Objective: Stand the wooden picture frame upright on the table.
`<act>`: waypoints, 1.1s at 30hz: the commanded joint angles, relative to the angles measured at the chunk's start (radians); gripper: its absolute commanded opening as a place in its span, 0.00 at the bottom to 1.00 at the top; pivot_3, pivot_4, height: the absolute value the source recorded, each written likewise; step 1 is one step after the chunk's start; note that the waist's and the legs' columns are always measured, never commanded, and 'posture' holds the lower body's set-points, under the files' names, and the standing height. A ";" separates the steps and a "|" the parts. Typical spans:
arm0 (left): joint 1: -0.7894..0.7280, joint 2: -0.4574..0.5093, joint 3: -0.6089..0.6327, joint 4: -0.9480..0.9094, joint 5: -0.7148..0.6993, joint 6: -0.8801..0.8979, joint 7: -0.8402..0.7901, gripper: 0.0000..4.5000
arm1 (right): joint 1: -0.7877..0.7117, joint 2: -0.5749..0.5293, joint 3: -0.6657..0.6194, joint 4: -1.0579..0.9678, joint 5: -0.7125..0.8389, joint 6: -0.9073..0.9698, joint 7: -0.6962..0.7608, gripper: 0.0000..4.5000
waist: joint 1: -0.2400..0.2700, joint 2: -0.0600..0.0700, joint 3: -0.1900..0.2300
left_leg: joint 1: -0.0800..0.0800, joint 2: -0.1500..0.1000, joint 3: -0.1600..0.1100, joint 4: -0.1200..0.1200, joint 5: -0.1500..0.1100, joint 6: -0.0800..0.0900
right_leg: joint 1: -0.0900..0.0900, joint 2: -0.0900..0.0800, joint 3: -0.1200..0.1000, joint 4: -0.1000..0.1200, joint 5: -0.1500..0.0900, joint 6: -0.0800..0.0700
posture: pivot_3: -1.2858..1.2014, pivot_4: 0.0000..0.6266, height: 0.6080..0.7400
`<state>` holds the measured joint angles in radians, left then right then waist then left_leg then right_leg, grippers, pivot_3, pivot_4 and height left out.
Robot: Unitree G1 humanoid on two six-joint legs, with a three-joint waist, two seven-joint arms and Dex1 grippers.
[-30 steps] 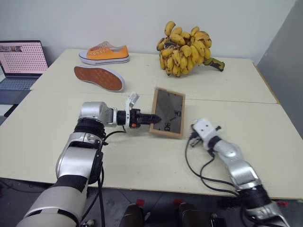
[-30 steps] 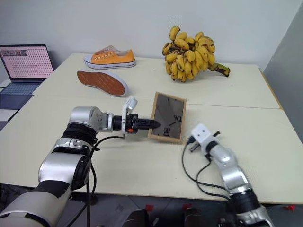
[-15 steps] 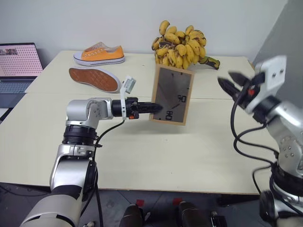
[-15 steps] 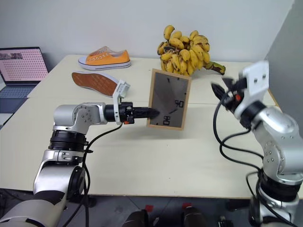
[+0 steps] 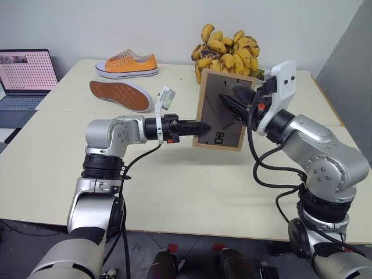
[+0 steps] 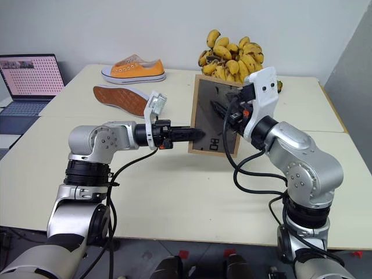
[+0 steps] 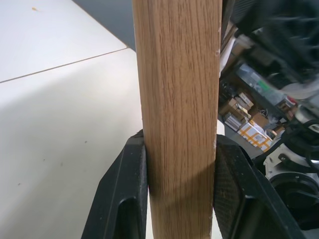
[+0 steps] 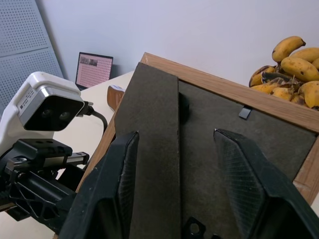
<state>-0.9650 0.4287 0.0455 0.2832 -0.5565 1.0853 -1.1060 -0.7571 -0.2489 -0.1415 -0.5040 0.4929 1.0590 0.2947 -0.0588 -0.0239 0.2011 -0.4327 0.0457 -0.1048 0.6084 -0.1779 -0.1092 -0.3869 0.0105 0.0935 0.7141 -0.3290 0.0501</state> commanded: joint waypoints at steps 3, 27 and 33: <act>-0.048 -0.005 0.005 -0.038 -0.046 -0.015 -0.012 0.29 | 0.016 0.025 0.030 0.001 0.002 -0.054 -0.021 0.56 | 0.000 0.000 0.000 | 0.000 0.000 0.000 0.000 0.000 0.000 | 0.000 0.000 0.000 0.000 0.000 0.000 | 0.52 0.24 1.00; -0.258 -0.040 -0.032 0.505 0.142 -0.334 -0.071 0.29 | 0.078 0.016 -0.033 -0.116 0.045 -0.002 -0.139 0.56 | -0.001 0.000 0.000 | -0.001 0.000 0.000 -0.001 0.000 0.000 | -0.002 0.000 0.000 0.000 0.000 0.000 | 0.52 0.24 1.00; -0.274 -0.041 -0.026 0.528 0.149 -0.339 -0.078 0.29 | 0.095 -0.037 -0.042 -0.073 0.025 -0.024 -0.124 0.60 | -0.001 0.000 0.000 | -0.001 0.000 0.000 -0.001 0.000 0.000 | -0.002 0.000 0.000 0.000 0.000 0.000 | 0.52 0.24 1.00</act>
<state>-1.1899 0.3853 -0.0097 0.8346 -0.3931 0.7705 -1.1665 -0.6589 -0.2708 -0.1547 -0.5789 0.5268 1.0607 0.1685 -0.0596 -0.0239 0.2011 -0.4340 0.0456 -0.1047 0.6076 -0.1779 -0.1090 -0.3884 0.0108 0.0934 0.7137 -0.3291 0.0501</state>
